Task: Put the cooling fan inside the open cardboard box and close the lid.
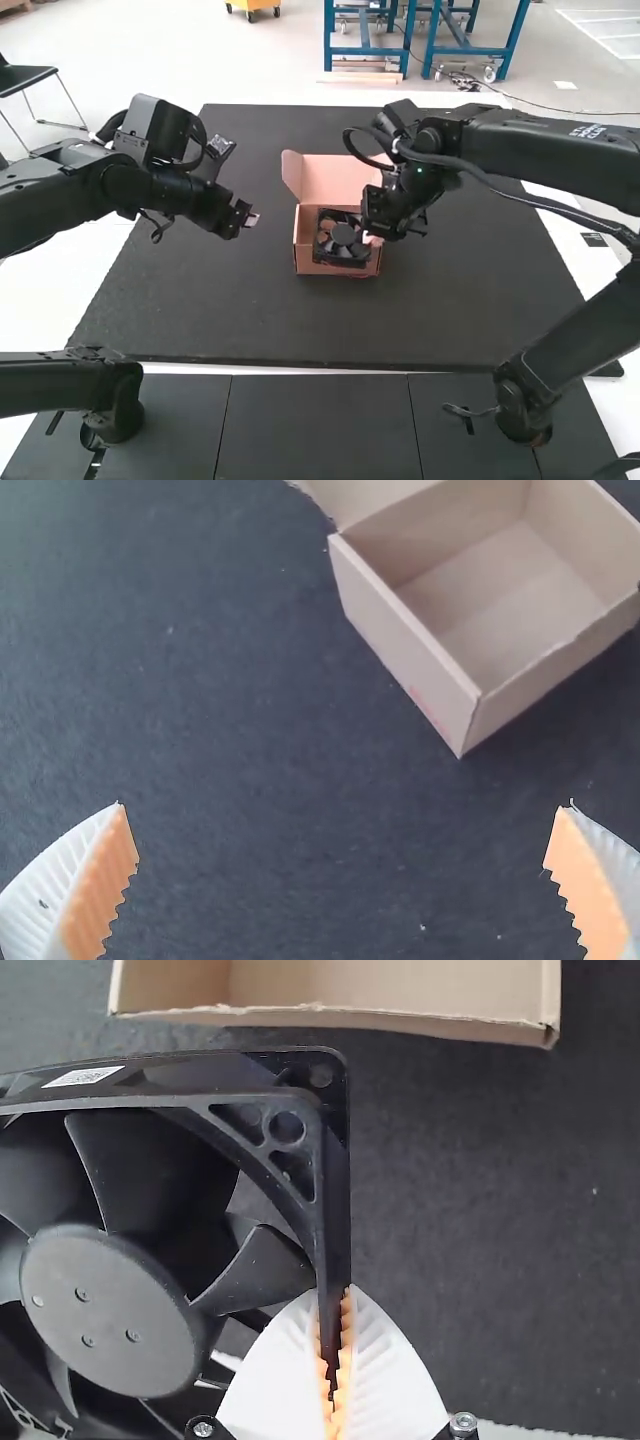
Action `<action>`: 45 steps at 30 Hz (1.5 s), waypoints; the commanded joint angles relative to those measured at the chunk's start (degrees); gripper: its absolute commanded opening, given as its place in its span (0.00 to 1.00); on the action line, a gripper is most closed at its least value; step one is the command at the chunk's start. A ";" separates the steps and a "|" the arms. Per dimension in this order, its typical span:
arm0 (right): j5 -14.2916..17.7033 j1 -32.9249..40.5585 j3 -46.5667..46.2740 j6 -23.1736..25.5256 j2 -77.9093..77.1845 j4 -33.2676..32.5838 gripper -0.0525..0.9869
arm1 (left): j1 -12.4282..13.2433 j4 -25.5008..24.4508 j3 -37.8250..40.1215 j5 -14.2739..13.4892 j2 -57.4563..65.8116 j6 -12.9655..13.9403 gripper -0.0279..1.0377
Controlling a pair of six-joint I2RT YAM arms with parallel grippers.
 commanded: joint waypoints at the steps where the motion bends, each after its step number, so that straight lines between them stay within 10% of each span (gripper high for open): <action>1: 0.26 0.53 3.65 1.11 2.11 0.55 0.03 | 0.10 0.09 0.32 0.10 -2.13 2.55 0.93; 28: 8.35 -7.46 14.90 -6.62 17.85 6.79 0.03 | -0.08 -5.10 0.84 3.18 -5.21 4.92 0.93; 45: 8.44 -7.73 20.52 -10.49 24.61 7.41 0.03 | -0.08 -4.92 0.49 3.27 -6.88 0.96 0.93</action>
